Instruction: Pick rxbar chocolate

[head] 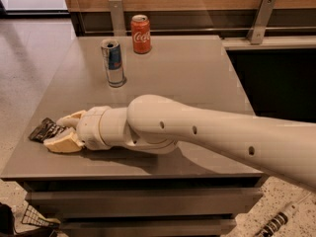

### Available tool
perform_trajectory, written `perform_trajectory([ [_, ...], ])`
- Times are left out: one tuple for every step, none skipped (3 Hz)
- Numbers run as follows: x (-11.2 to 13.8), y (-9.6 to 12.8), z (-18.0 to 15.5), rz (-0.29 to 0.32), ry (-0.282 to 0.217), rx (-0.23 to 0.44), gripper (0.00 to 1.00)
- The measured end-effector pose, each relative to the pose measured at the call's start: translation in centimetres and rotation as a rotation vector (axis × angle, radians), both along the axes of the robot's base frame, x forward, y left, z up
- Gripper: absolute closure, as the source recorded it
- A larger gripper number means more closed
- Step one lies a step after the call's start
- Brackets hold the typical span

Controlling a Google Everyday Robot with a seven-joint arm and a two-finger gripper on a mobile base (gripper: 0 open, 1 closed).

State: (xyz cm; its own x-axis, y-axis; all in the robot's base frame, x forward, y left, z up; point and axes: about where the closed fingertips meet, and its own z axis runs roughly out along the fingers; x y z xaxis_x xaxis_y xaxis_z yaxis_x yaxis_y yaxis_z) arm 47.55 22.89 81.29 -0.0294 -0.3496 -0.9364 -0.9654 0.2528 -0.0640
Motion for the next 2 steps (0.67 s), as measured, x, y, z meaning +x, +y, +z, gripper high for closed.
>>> perform_trajectory([
  [0.1, 0.3, 0.4, 0.034, 0.002, 0.021, 1.0],
  [0.7, -0.4, 3.3, 0.064, -0.027, 0.028, 1.0],
])
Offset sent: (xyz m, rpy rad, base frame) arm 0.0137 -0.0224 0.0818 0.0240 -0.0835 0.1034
